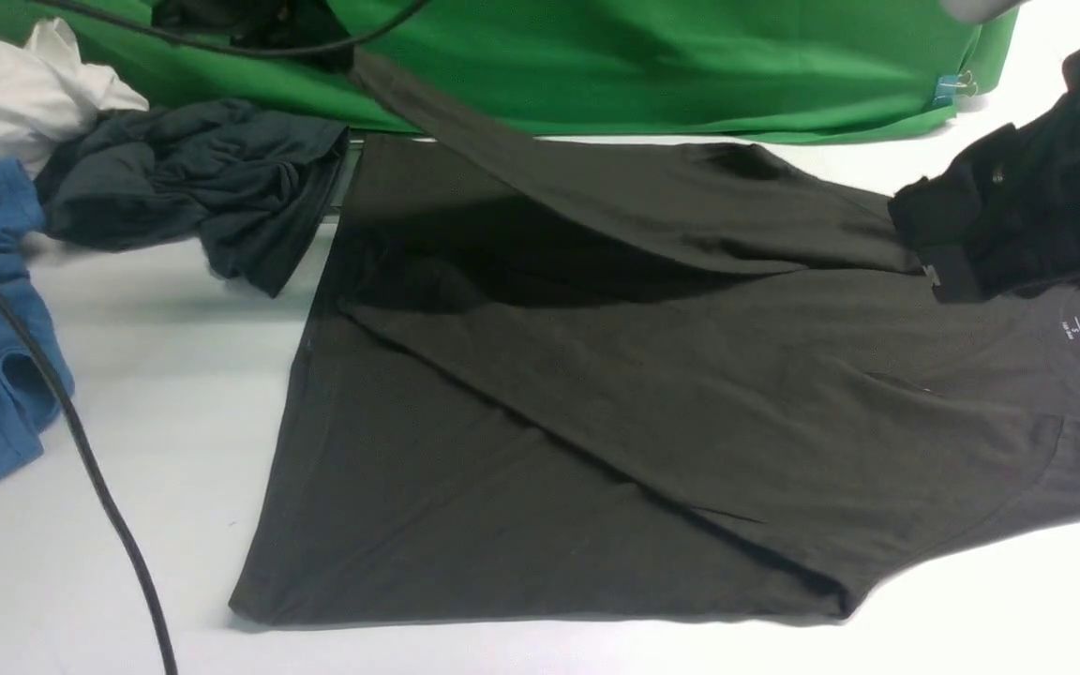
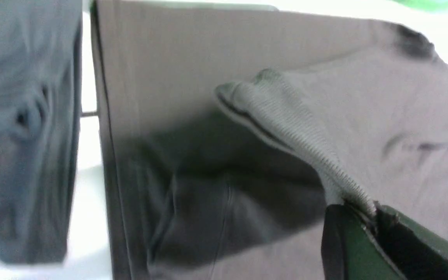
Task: Fold a long-sleeved shirt on a white desktop.
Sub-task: 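Fold the left side of the dark shirt inward over its body with the left gripper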
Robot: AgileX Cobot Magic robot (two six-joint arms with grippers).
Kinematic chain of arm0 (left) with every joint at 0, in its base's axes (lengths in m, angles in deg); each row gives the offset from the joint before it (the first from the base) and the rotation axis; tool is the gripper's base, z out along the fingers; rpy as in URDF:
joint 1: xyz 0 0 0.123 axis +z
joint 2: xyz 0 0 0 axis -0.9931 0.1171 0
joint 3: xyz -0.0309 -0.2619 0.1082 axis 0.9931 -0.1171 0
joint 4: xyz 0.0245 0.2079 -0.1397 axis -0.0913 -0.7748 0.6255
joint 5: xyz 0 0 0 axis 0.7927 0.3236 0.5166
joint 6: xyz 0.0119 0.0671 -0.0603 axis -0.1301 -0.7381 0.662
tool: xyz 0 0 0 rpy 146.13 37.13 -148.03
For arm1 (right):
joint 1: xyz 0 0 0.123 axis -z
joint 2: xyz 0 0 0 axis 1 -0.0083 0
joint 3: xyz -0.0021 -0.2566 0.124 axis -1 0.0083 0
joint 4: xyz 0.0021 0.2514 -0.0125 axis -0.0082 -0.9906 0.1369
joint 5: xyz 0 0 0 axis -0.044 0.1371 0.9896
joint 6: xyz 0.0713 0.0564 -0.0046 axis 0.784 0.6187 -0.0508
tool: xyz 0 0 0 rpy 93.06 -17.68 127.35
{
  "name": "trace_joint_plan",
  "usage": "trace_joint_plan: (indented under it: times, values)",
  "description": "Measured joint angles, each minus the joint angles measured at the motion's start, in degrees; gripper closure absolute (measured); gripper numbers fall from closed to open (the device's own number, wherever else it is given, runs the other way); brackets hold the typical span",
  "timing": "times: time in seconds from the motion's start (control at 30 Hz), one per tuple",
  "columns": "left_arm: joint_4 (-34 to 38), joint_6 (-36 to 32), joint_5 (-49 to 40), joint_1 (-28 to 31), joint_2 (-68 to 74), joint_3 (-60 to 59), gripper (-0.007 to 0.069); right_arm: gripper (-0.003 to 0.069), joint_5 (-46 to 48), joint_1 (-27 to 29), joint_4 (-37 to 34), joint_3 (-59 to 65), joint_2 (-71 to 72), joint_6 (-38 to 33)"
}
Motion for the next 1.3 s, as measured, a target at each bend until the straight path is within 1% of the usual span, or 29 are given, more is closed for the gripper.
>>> trace_joint_plan:
  times: [0.13, 0.2, 0.3, 0.47, 0.6, 0.7, 0.8, 0.93, 0.97, 1.0, 1.07, 1.13, 1.3]
  values:
    - [-0.9, -0.2, 0.0, -1.8, -0.3, -4.6, 0.0585, 0.0316, 0.0, 0.0, 0.1, 0.0, 0.0, 0.1]
    - [-1.5, -0.2, -0.2, -3.6, -0.2, -6.6, 0.0585, 0.0316, 0.0, 0.0, 0.1, -0.1, 0.0, 0.1]
    - [-1.5, -0.2, -0.2, -5.6, -0.4, -6.8, 0.0585, 0.0316, 0.0, 0.0, 0.1, -0.1, 0.0, 0.2]
    - [-1.4, -0.2, -0.2, -6.8, -2.2, -6.8, 0.0585, 0.0316, 0.0, 0.0, 0.1, -0.2, 0.0, 0.2]
    - [-3.4, -0.4, -0.1, -7.4, -6.3, -6.9, 0.0585, 0.0316, 0.0, 0.0, 0.1, -0.3, 0.0, 0.2]
    - [-6.4, -0.1, -0.1, -8.5, -9.4, -7.1, 0.0585, 0.0316, 0.0, 0.0, 0.1, -0.3, 0.0, 0.2]
    - [-6.7, 0.2, -0.1, -9.2, -10.1, -8.4, 0.0585, 0.0316, 0.0, 0.0, 0.1, -0.3, 0.0, 0.2]
    - [-6.9, 0.2, 0.1, -9.8, -10.0, -12.7, 0.0585, 0.0316, 0.0, 0.0, 0.2, -0.3, 0.0, 0.2]
    - [-7.2, 0.3, 0.1, -9.8, -9.8, -16.1, 0.0585, 0.0316, 0.0, 0.0, 0.2, -0.3, 0.0, 0.2]
    - [-7.3, 0.3, 0.1, -9.8, -9.7, -16.5, 0.0585, 0.0316, 0.0, 0.0, 0.2, -0.3, 0.0, 0.2]
    - [-8.2, 0.3, 0.3, -9.8, -9.5, -21.3, 0.0585, 0.0316, 0.0, 0.0, 0.2, -0.3, 0.0, 0.2]
    - [-8.9, 0.3, 1.2, -9.8, -9.5, -25.0, 0.0585, 0.0316, -0.3, 0.0, 0.3, -0.3, 0.0, 0.2]
    - [-10.4, 0.3, 4.5, -9.8, -9.5, -29.2, 0.0585, 0.0316, -1.3, 0.0, 0.3, -0.3, 0.0, 0.2]
